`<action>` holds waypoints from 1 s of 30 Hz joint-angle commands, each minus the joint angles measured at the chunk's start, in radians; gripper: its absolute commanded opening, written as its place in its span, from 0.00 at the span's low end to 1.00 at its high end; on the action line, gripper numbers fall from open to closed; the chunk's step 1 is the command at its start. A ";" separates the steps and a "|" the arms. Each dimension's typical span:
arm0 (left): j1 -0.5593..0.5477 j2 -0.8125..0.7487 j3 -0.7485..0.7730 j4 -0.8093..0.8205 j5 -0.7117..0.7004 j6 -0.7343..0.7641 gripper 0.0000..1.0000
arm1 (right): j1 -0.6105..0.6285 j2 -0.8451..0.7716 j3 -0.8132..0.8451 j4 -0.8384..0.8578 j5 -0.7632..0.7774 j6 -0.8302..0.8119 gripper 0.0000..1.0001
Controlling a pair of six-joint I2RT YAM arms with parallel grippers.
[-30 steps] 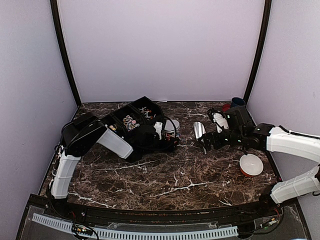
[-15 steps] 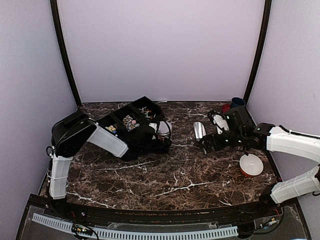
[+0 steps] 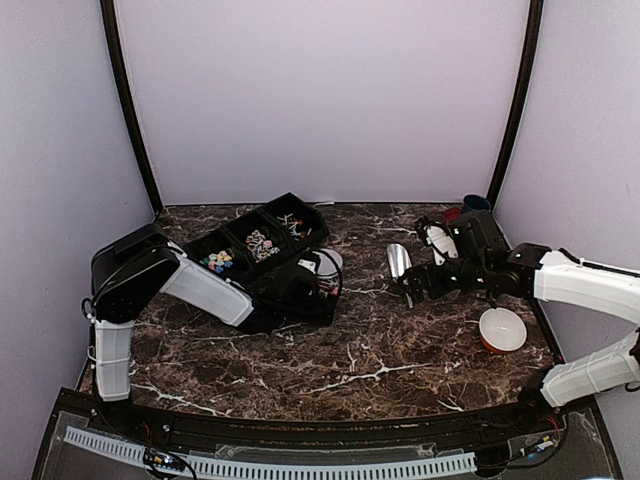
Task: Pack the candies
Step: Put down the packed packing bottle at the center of the board, then reset both arms
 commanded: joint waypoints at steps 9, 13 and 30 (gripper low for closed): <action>-0.040 -0.135 -0.167 -0.028 0.009 0.009 0.99 | 0.007 -0.022 0.018 0.004 0.014 0.002 0.98; -0.066 -0.238 -0.186 -0.139 -0.014 -0.004 0.99 | 0.007 -0.020 0.033 -0.031 0.036 0.009 0.98; -0.068 -0.832 -0.222 -0.715 -0.194 -0.051 0.99 | 0.004 -0.251 -0.068 -0.076 0.345 0.155 0.98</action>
